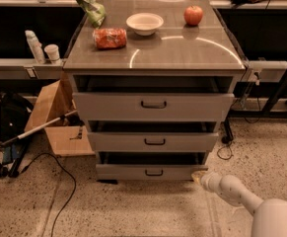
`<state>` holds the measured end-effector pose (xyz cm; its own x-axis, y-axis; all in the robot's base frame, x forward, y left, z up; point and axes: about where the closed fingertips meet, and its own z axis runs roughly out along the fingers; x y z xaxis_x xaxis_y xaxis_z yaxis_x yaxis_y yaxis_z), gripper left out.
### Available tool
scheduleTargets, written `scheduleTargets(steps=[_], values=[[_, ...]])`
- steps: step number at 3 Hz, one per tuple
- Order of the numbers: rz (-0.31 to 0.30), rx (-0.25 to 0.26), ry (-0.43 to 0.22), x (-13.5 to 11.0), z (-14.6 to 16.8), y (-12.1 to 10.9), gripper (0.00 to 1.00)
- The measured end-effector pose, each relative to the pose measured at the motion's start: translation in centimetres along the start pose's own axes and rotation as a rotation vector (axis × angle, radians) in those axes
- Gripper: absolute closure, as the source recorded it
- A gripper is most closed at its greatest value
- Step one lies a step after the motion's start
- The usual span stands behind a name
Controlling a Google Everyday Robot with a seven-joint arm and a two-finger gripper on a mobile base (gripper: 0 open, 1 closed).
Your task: Close bottom drawer
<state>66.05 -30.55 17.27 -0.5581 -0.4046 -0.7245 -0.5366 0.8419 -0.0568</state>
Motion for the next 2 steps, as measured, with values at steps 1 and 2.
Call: scheduleTargets(steps=[1, 2], values=[[0.000, 0.000, 0.000, 0.00, 0.00, 0.00, 0.36], [0.000, 0.000, 0.000, 0.00, 0.00, 0.01, 0.11]])
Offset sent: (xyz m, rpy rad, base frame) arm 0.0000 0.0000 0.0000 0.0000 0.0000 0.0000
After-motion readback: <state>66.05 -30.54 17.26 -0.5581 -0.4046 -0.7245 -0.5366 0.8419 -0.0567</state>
